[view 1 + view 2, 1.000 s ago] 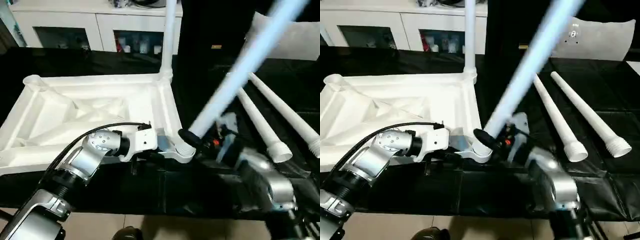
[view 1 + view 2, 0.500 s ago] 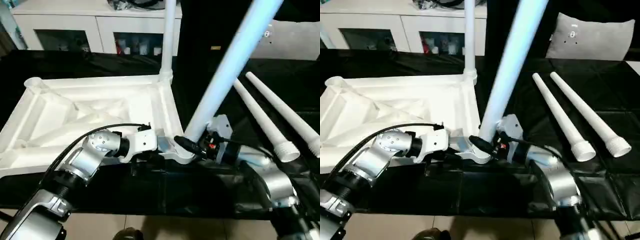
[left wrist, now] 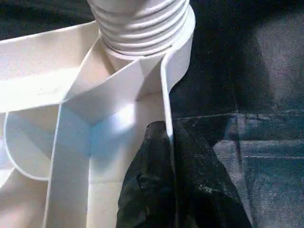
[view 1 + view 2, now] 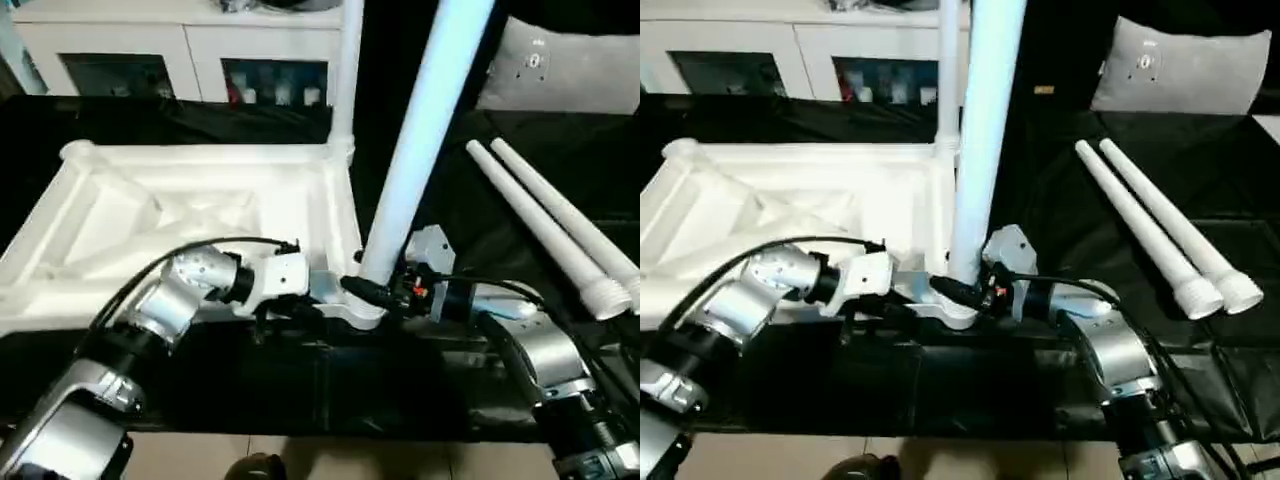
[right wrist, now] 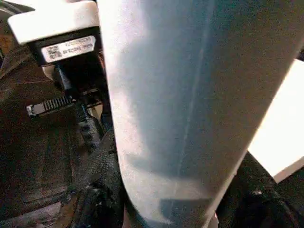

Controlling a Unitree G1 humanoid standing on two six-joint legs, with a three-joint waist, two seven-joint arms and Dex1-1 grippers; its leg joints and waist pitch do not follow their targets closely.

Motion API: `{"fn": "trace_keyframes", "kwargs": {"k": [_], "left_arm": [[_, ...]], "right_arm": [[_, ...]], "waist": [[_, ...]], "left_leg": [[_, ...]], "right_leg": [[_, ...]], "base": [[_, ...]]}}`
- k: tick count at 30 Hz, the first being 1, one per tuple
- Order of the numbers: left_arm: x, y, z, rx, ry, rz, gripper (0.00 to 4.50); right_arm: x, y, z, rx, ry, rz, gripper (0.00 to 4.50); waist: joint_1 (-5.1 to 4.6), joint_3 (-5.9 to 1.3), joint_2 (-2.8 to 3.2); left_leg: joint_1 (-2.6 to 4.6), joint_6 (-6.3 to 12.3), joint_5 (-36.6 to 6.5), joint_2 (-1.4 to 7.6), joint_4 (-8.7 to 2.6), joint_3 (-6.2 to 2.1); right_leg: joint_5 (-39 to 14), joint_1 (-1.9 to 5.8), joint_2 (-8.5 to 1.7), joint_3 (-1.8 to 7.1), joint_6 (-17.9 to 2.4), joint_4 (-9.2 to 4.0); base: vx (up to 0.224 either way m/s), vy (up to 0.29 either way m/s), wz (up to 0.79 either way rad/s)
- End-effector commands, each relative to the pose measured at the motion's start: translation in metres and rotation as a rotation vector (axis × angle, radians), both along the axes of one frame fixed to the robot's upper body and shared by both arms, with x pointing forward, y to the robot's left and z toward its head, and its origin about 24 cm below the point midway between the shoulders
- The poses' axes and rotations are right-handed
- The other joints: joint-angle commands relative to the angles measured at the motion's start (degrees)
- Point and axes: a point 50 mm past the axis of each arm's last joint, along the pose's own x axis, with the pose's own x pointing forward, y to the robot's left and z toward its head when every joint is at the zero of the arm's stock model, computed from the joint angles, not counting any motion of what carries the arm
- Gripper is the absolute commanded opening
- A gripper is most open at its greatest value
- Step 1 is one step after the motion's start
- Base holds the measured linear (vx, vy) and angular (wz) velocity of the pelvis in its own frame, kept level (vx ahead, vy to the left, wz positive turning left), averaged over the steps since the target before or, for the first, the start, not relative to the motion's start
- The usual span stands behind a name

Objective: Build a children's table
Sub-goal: Insert table leg to table base

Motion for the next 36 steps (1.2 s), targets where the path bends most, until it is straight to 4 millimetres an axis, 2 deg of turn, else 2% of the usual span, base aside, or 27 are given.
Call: {"fn": "trace_keyframes", "kwargs": {"k": [1, 5, 7, 9, 10, 11, 12, 13, 14, 15, 17, 19, 20, 21, 22, 25, 27, 30, 33, 36], "left_arm": [[0.000, 0.004, 0.008, 0.030, -0.034, -0.041, 0.00], [-0.004, 0.012, 0.004, 0.006, -0.006, 0.042, 0.00], [-0.007, 0.014, 0.003, -0.020, 0.001, 0.098, 0.00], [-0.008, 0.014, 0.003, -0.043, 0.009, 0.139, 0.00], [-0.009, 0.014, 0.003, -0.050, 0.013, 0.152, 0.00], [-0.011, 0.010, 0.004, -0.090, 0.026, 0.211, 0.00], [-0.013, 0.006, 0.004, -0.117, 0.034, 0.253, 0.00], [-0.014, 0.005, 0.004, -0.121, 0.035, 0.260, 0.00], [-0.017, -0.005, 0.004, -0.154, 0.045, 0.307, 0.00], [-0.018, -0.008, 0.004, -0.160, 0.047, 0.315, 0.00], [-0.021, -0.019, 0.004, -0.178, 0.049, 0.344, 0.00], [-0.022, -0.037, 0.007, -0.201, 0.039, 0.382, 0.00], [-0.022, -0.044, 0.009, -0.213, 0.041, 0.391, 0.00], [-0.022, -0.049, 0.011, -0.222, 0.040, 0.391, 0.00], [-0.023, -0.053, 0.012, -0.221, 0.037, 0.396, 0.00], [-0.023, -0.059, 0.017, -0.216, 0.024, 0.399, 0.00], [-0.025, -0.063, 0.019, -0.199, 0.005, 0.395, 0.00], [-0.028, -0.067, 0.018, -0.187, 0.003, 0.398, 0.00], [-0.029, -0.069, 0.015, -0.185, 0.005, 0.425, 0.00], [-0.025, -0.065, 0.015, -0.180, -0.007, 0.453, 0.00]], "right_arm": [[-0.022, -0.006, -0.057, -0.137, 0.277, -0.017, 1.91], [-0.022, -0.004, -0.057, -0.138, 0.266, -0.042, 1.91], [-0.018, -0.005, -0.056, -0.151, 0.255, -0.098, 1.91], [-0.016, -0.006, -0.056, -0.156, 0.247, -0.141, 1.91], [-0.015, -0.006, -0.056, -0.157, 0.245, -0.154, 1.91], [-0.010, -0.008, -0.055, -0.150, 0.234, -0.231, 1.91], [-0.006, -0.008, -0.054, -0.140, 0.229, -0.279, 1.91], [-0.006, -0.009, -0.053, -0.139, 0.228, -0.286, 1.91], [-0.001, -0.009, -0.052, -0.124, 0.222, -0.350, 1.91], [0.000, -0.009, -0.052, -0.121, 0.221, -0.363, 1.91], [0.005, -0.009, -0.051, -0.116, 0.220, -0.416, 1.91], [0.010, -0.010, -0.052, -0.116, 0.219, -0.491, 1.91], [0.013, -0.011, -0.053, -0.113, 0.222, -0.520, 1.91], [0.014, -0.011, -0.053, -0.111, 0.224, -0.539, 1.91], [0.015, -0.012, -0.053, -0.112, 0.220, -0.556, 1.91], [0.018, -0.012, -0.052, -0.104, 0.219, -0.592, 1.91], [0.020, -0.013, -0.051, -0.086, 0.218, -0.620, 1.91], [0.023, -0.012, -0.049, -0.056, 0.218, -0.648, 1.91], [0.025, -0.010, -0.048, -0.032, 0.219, -0.666, 1.91], [0.025, -0.007, -0.047, -0.029, 0.212, -0.663, 1.91]], "waist": [[-0.27, -1.47, 0.50], [-0.59, -1.04, 0.43], [-0.78, -0.84, 0.47], [-1.23, -0.33, 0.49], [-1.29, -0.36, 0.44], [-1.44, -0.27, 0.23], [-1.74, -0.08, 0.25], [-1.80, -0.06, 0.32], [-2.04, -0.20, -0.01], [-2.15, -0.20, 0.15], [-2.44, -0.01, 0.09], [-2.51, 0.04, -0.42], [-2.39, 0.31, -0.48], [-2.27, 0.28, -0.39], [-2.34, 0.23, -0.44], [-2.30, 0.07, -0.28], [-2.30, -0.32, -0.08], [-2.51, -0.57, -0.13], [-2.53, -0.60, -0.23], [-2.44, -0.42, -0.23]], "left_leg": [[1.65, 1.53, -17.2, 6.61, -4.57, -3.28], [1.60, 1.35, -17.8, 6.80, -5.01, -3.20], [1.71, 0.62, -19.2, 6.95, -5.29, -3.26], [1.78, -0.44, -21.7, 6.84, -5.59, -3.34], [1.88, -1.02, -22.3, 6.88, -5.62, -3.31], [1.90, -1.51, -23.4, 6.83, -5.56, -3.40], [1.47, -2.00, -23.7, 6.80, -5.77, -3.65], [1.40, -2.34, -23.9, 6.88, -5.97, -3.75], [1.50, -2.46, -24.5, 6.82, -5.99, -3.75], [1.54, -2.89, -24.3, 6.95, -6.08, -3.76], [1.68, -2.97, -24.9, 6.81, -6.03, -3.60], [1.99, -2.60, -25.1, 6.63, -5.67, -3.30], [2.04, -2.37, -25.1, 6.60, -5.56, -3.40], [1.96, -2.17, -24.3, 6.63, -5.60, -3.51], [1.73, -1.95, -23.6, 6.57, -5.71, -3.48], [1.64, -1.45, -21.9, 6.60, -5.94, -3.25], [1.39, -0.80, -19.2, 6.73, -5.92, -3.17], [1.11, 0.74, -16.5, 6.53, -5.68, -2.89], [1.02, 1.58, -15.2, 6.57, -5.52, -2.78], [1.09, 1.68, -16.0, 6.54, -5.58, -2.77]], "right_leg": [[-3.5, 0.45, -6.99, 3.61, -13.9, -4.63], [-5.8, 0.41, -7.09, 3.65, -14.1, -4.87], [-8.3, 0.27, -7.13, 3.81, -13.9, -5.12], [-13.3, -0.10, -7.17, 4.03, -13.2, -5.58], [-14.8, -0.13, -7.20, 4.12, -13.0, -5.60], [-17.9, -0.33, -7.43, 4.35, -12.4, -5.98], [-20.5, -0.25, -7.48, 4.30, -11.7, -5.86], [-21.1, -0.22, -7.45, 4.27, -11.5, -5.83], [-22.4, -0.48, -7.19, 4.20, -10.7, -6.10], [-21.4, -0.67, -7.24, 4.32, -10.8, -5.96], [-21.6, -1.00, -7.11, 4.37, -10.7, -6.26], [-23.2, -1.29, -7.33, 4.68, -10.2, -6.71], [-25.6, -1.49, -7.50, 4.78, -9.6, -7.11], [-26.3, -1.40, -7.55, 4.79, -8.9, -7.17], [-25.3, -1.25, -7.31, 4.64, -8.6, -7.13], [-20.2, -1.11, -6.90, 4.52, -8.8, -6.92], [-13.8, -0.71, -6.73, 4.32, -9.9, -6.33], [-8.4, -0.23, -6.73, 4.03, -11.4, -6.09], [-7.0, -0.01, -6.83, 3.99, -12.2, -6.07], [-9.7, -0.11, -6.85, 3.96, -12.1, -6.35]], "base": [[0.000, 0.000, 0.00], [0.000, 0.000, 0.00], [0.000, 0.000, 0.00], [0.000, 0.000, 0.00], [0.000, 0.000, 0.00], [0.000, 0.000, 0.00], [0.000, 0.000, 0.00], [0.000, 0.000, 0.00], [0.000, 0.000, 0.00], [0.000, 0.000, 0.00], [0.000, 0.000, 0.00], [0.000, 0.000, 0.00], [0.000, 0.000, 0.00], [0.000, 0.000, 0.00], [0.000, 0.000, 0.00], [0.000, 0.000, 0.00], [0.000, 0.000, 0.00], [0.000, 0.000, 0.00], [0.000, 0.000, 0.00], [0.000, 0.000, 0.00]]}}
